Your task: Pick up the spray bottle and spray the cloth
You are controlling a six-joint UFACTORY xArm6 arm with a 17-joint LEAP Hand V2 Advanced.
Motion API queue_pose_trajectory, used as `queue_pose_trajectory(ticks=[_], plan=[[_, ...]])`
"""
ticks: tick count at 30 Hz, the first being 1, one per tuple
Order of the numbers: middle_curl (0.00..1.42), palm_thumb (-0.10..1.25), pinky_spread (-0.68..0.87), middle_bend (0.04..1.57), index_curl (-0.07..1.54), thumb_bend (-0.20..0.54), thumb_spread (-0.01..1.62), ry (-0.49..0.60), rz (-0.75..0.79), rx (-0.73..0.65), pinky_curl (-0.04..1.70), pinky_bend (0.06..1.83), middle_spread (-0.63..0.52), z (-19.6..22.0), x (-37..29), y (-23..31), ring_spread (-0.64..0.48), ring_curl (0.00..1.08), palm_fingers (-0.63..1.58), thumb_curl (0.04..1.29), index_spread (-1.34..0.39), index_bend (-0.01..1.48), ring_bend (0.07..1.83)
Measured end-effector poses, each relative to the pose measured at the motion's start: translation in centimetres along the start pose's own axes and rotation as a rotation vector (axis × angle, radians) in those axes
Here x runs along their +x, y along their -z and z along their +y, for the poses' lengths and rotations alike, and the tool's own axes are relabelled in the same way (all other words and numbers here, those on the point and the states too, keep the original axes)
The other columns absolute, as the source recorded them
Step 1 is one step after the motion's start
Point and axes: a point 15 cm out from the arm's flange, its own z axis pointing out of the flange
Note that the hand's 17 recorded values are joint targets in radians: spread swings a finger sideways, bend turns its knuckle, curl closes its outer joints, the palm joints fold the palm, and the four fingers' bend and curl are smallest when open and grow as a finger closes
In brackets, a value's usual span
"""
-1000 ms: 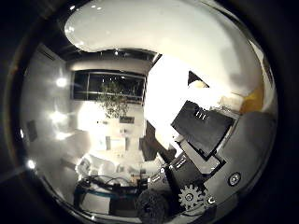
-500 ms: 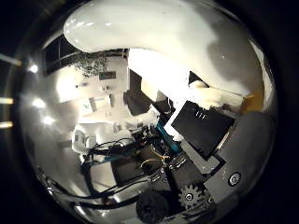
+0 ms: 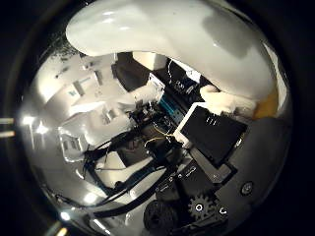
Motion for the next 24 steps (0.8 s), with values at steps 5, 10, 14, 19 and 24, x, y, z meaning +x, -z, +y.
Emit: queue_pose_trajectory(ticks=[5,10,14,19,24], plan=[[0.69,1.04,-0.17,1.38,0.76,-0.022,0.24,-0.032,0.047,-0.059,1.32,1.0,-0.11,-0.4,1.1,-1.2,-0.17,0.62,1.17,0.95,-0.21,1.2,1.49],[0.69,1.03,-0.17,1.38,0.76,-0.023,0.22,-0.081,0.066,-0.112,1.32,1.0,-0.12,-0.8,3.1,-2.8,-0.17,0.62,1.17,0.94,-0.21,1.2,1.49],[0.69,1.03,-0.17,1.38,0.75,-0.022,0.22,-0.124,0.06,-0.166,1.32,1.0,-0.12,-0.5,4.1,-4.1,-0.17,0.62,1.17,0.94,-0.21,1.2,1.49],[0.69,1.02,-0.17,1.38,0.75,-0.023,0.23,-0.145,0.039,-0.221,1.32,1.0,-0.12,-0.3,4.0,-5.3,-0.17,0.62,1.17,0.94,-0.21,1.2,1.49],[0.69,1.03,-0.17,1.38,0.75,-0.022,0.24,-0.154,0.034,-0.248,1.32,1.0,-0.12,-0.7,3.9,-6.2,-0.17,0.62,1.17,0.95,-0.21,1.2,1.49]])
